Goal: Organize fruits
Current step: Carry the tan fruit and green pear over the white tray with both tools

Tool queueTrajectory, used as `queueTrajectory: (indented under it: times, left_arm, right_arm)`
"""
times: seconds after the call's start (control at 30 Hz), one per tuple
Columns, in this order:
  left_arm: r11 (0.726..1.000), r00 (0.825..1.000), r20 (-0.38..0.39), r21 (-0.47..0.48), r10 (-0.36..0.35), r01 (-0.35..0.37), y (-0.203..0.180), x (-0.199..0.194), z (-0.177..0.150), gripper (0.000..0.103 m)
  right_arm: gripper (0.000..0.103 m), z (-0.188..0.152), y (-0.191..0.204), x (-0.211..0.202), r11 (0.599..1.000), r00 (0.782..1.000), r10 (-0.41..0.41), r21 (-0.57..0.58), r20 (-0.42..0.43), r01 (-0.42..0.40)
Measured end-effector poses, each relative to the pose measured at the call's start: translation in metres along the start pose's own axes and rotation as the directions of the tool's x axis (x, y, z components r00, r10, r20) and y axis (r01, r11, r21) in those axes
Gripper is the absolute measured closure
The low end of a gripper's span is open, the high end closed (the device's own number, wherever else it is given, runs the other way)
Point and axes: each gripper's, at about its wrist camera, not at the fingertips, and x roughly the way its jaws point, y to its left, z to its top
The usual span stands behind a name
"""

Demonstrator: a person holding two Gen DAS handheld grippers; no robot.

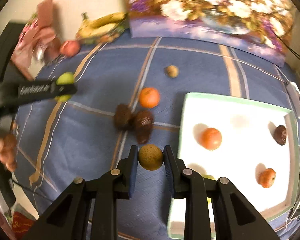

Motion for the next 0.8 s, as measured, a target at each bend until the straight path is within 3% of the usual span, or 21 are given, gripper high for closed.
queueTrajectory:
  times: [0.17,0.3,0.4,0.8]
  left_arm:
    - [0.999,0.999,0.001,0.015,-0.042,0.042,-0.015,-0.003,0.002,0.061]
    - [0.998,1.0,0.005,0.054,-0.023,0.023,-0.032,-0.004,-0.002,0.061]
    - [0.996,0.998,0.003,0.056,-0.067,0.067,-0.044,-0.006,-0.003,0.061]
    - [0.973,0.992,0.02,0.199,-0.127,0.12,-0.12,-0.018,-0.004,0.061]
  right_arm:
    - [0.076,0.007,-0.026,-0.014,0.998,0.998,-0.031,0.059,0.056,0.028]
    - [0.076,0.008,-0.05,-0.023,0.991,0.996,-0.034,0.131,0.086,0.022]
    - [0.076,0.009,-0.066,-0.032,0.985,0.993,-0.042,0.172,0.11,0.022]
    - [0.076,0.006,-0.141,-0.058,0.939,0.979,-0.147,0.332,0.14,0.093]
